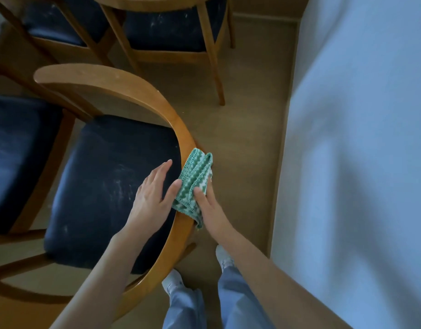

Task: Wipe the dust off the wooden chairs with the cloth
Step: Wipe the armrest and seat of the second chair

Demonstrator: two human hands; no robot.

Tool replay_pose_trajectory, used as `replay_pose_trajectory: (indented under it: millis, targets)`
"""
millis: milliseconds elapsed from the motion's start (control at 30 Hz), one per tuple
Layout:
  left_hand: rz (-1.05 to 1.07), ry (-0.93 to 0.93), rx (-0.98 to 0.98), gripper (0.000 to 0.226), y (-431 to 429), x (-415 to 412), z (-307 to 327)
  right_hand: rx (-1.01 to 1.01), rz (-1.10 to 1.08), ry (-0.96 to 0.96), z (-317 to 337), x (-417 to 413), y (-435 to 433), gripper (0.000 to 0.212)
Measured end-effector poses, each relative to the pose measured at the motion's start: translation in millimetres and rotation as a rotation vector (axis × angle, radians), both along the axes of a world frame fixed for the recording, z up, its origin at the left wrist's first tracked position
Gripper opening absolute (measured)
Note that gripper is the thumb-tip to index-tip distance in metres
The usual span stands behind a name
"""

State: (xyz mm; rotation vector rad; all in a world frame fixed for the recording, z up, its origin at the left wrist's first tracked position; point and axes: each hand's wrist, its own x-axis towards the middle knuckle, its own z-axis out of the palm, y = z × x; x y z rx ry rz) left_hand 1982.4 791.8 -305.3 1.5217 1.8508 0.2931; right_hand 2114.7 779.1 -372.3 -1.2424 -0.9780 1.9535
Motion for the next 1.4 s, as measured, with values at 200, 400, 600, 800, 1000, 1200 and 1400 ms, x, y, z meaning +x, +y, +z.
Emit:
replay_pose_trajectory:
  millis: [200,400,600,800,1000,1200,1400]
  targets:
    - [-0.061,0.082,-0.005,0.067,-1.7,0.9,-1.0,-0.003,0.086,-0.073,-3.2,0.6,75.8,0.051]
    - [-0.085,0.11,-0.055,0.071,-8.1,0.7,-4.8,0.031,0.166,-0.239,8.8,-7.4,116.1,0.051]
    - [-0.113,0.085,-0.002,0.072,-6.7,-1.3,-7.7,0.046,0.014,0.089,6.4,7.3,41.8,0.052]
    - [-0.153,0.049,0.002,0.059,-11.1,3.4,-6.3,0.018,-0.018,0.068,-2.3,4.0,4.3,0.059]
    - [-0.186,0.191,-0.136,0.072,-8.0,6.4,-5.9,-0.073,0.145,-0.146,-25.4,5.8,70.3,0.069]
    - [-0.213,0.276,-0.121,0.063,-10.7,10.3,-6.7,-0.15,0.032,0.02,-18.0,6.0,28.1,0.07]
    - [-0.248,0.28,-0.127,0.067,-9.0,8.3,-6.9,-0.21,-0.059,0.217,-4.6,-8.0,-79.3,0.045]
